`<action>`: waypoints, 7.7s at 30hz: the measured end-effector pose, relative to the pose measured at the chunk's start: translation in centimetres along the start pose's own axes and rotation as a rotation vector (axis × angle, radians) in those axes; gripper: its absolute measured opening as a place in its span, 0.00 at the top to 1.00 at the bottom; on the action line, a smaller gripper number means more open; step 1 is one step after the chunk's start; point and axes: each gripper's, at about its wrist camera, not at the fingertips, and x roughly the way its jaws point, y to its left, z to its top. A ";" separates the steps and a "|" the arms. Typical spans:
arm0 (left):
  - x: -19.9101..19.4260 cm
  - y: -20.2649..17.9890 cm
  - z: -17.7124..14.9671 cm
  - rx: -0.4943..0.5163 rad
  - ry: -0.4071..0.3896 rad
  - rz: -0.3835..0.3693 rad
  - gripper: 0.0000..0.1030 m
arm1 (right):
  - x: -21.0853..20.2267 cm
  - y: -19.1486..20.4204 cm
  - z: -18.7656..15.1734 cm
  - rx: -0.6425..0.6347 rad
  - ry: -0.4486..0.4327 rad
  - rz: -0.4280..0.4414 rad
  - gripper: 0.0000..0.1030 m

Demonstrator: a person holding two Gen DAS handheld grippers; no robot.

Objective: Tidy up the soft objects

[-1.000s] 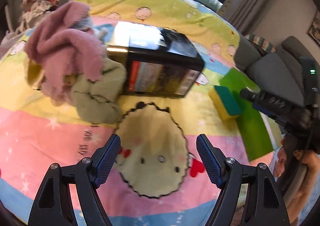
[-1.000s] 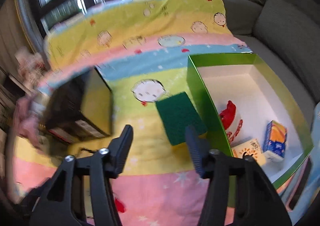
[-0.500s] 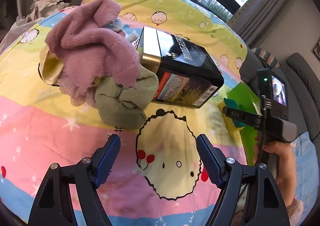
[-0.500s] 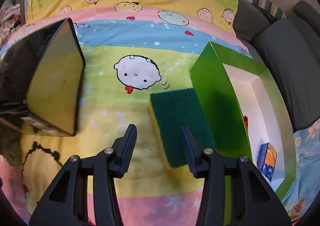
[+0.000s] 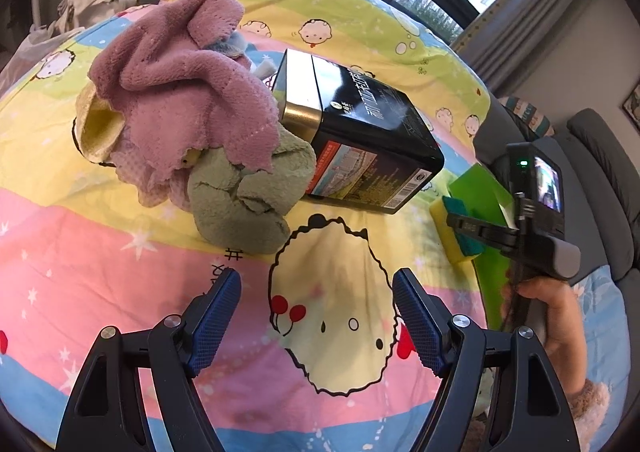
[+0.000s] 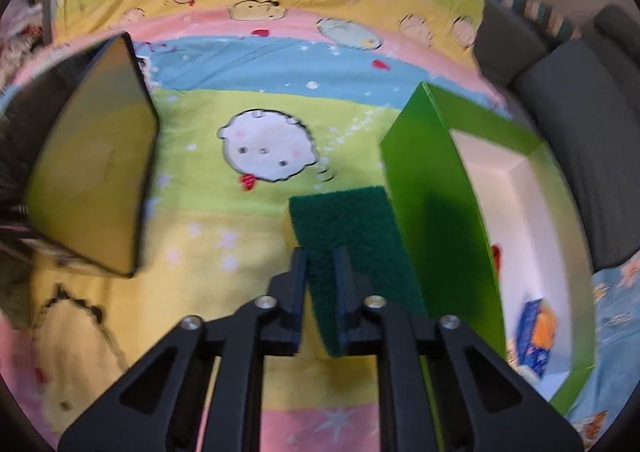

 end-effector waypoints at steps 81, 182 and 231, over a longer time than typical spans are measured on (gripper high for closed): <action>1.1 0.9 -0.5 -0.008 0.153 -0.098 0.24 | -3.9 7.3 -6.5 0.159 0.155 0.790 0.28; 15.3 -32.1 -2.4 0.710 0.315 -0.403 0.58 | -5.0 -22.0 -10.0 0.831 -0.203 0.353 0.52; -3.9 -11.4 1.7 0.321 -0.098 -0.038 0.21 | -14.7 -14.2 -9.0 0.566 -0.497 0.139 0.01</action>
